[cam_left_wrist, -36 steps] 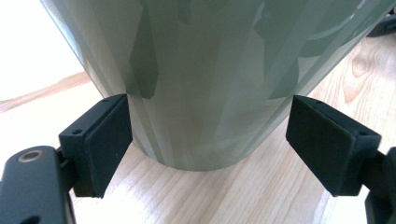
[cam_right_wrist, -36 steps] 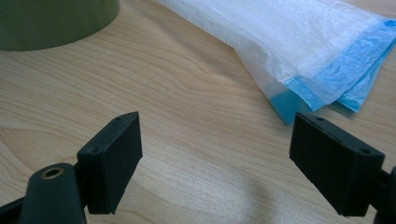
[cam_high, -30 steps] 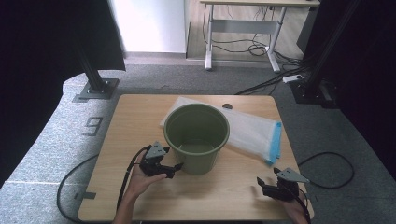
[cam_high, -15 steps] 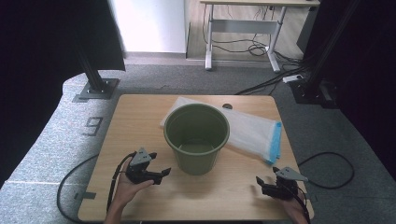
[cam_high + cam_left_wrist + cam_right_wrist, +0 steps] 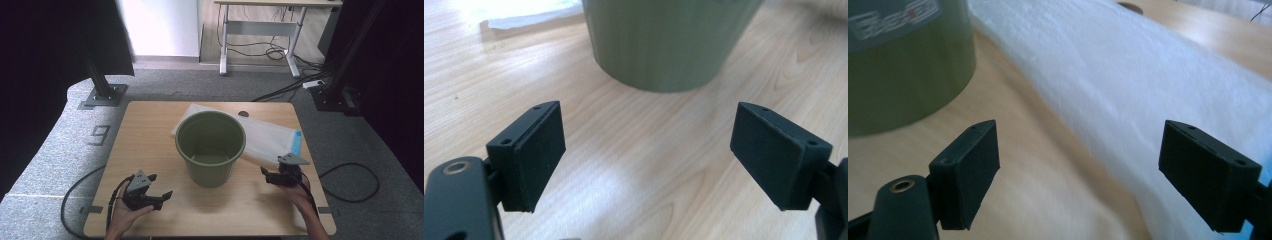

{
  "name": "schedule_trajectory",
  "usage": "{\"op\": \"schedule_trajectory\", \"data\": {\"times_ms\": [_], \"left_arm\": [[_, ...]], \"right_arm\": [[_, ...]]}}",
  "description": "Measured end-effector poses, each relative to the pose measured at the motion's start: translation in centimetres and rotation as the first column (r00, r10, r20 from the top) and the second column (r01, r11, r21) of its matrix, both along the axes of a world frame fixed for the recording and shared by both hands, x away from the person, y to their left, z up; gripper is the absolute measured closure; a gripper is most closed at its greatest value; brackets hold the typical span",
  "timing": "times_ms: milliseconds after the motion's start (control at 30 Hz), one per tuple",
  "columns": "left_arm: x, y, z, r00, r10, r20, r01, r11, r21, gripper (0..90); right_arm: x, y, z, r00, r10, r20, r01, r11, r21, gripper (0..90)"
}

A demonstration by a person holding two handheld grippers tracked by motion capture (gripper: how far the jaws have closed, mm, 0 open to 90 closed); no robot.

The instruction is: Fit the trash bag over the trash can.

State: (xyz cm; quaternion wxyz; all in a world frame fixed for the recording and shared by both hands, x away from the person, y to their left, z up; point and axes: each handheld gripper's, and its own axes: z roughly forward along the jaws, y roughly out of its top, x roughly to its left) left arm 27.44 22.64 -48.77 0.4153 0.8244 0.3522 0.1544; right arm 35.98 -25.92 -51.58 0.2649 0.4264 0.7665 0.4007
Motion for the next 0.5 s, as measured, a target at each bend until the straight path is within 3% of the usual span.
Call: {"op": "schedule_trajectory", "data": {"times_ms": [67, 100, 133, 233, 267, 433, 500], "left_arm": [[-0.2, 0.3, -0.1, 1.0, -0.001, 0.003, 0.0, 1.0, 0.006, 14.2], [-0.3, 0.5, -0.2, 1.0, -0.002, 0.002, 0.002, 1.0, 0.001, 14.2], [-0.4, 0.9, -0.6, 1.0, 0.0, -0.001, 0.0, 0.9999, -0.013, 14.2], [-0.4, 1.2, -1.0, 1.0, 0.008, -0.001, -0.008, 0.9998, -0.017, 14.5], [-0.3, 1.4, -1.1, 1.0, 0.006, 0.001, -0.006, 0.9997, -0.022, 14.5], [-0.3, 1.8, -1.6, 1.0, 0.006, 0.001, -0.005, 0.9992, -0.041, 14.7], [-0.3, 1.8, -1.7, 1.0, 0.007, -0.003, -0.007, 0.9989, -0.046, 14.8]], "right_arm": [[2.1, 1.7, -0.2, 0.9999, 0.007, -0.011, -0.007, 0.9997, -0.024, 16.2], [2.1, 1.7, -0.2, 0.9999, 0.007, -0.011, -0.007, 0.9997, -0.024, 16.2], [3.6, 2.5, -0.4, 0.9996, 0.009, -0.026, -0.01, 0.9987, -0.049, 16.5], [4.8, 3.1, -0.7, 0.9987, 0.011, -0.05, -0.013, 0.9989, -0.046, 16.9], [6.0, 3.8, -1.1, 0.9984, 0.011, -0.056, -0.015, 0.998, -0.061, 18.5], [7.2, 5.4, -2.0, 0.9945, 0.027, -0.101, -0.038, 0.9933, -0.109, 22.2], [7.4, 6.2, -2.4, 0.9956, -0.041, -0.084, 0.029, 0.9897, -0.14, 29.6]]}}
